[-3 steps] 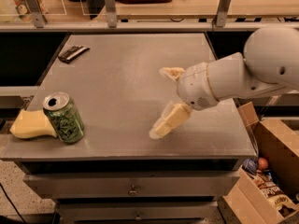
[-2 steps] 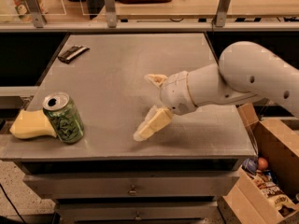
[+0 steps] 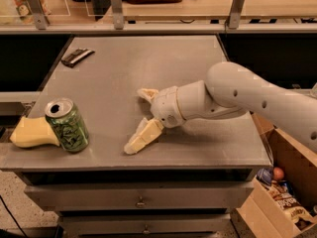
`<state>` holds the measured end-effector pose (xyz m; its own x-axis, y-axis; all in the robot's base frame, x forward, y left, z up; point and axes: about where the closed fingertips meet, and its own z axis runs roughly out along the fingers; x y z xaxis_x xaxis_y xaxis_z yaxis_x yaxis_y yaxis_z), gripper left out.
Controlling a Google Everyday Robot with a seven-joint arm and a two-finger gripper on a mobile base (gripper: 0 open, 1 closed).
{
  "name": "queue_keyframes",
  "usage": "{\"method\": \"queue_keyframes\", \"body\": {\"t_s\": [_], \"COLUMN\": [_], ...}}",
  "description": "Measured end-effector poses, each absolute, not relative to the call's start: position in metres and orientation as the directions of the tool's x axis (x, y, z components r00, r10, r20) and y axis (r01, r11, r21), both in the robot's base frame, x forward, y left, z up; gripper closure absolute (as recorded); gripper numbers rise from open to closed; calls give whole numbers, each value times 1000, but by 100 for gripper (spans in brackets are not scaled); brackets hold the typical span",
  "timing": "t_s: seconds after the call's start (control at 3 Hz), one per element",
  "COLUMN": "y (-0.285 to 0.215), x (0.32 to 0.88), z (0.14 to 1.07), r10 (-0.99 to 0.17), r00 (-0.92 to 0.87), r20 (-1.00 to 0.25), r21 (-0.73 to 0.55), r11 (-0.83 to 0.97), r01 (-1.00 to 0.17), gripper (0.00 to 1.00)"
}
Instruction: Move green can near rxbar chocolate
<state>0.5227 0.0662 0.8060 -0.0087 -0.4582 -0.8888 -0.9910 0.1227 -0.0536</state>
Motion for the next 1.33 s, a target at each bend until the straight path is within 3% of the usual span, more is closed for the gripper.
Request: {"method": "queue_keyframes", "body": {"t_s": [1.33], "y": [85], "x": [523], "z": [830], "r10": [-404], "r00": [-28], "r20": [-914], "r21": [-40], "r11": [158], "r01": [-987], "gripper": [0]}}
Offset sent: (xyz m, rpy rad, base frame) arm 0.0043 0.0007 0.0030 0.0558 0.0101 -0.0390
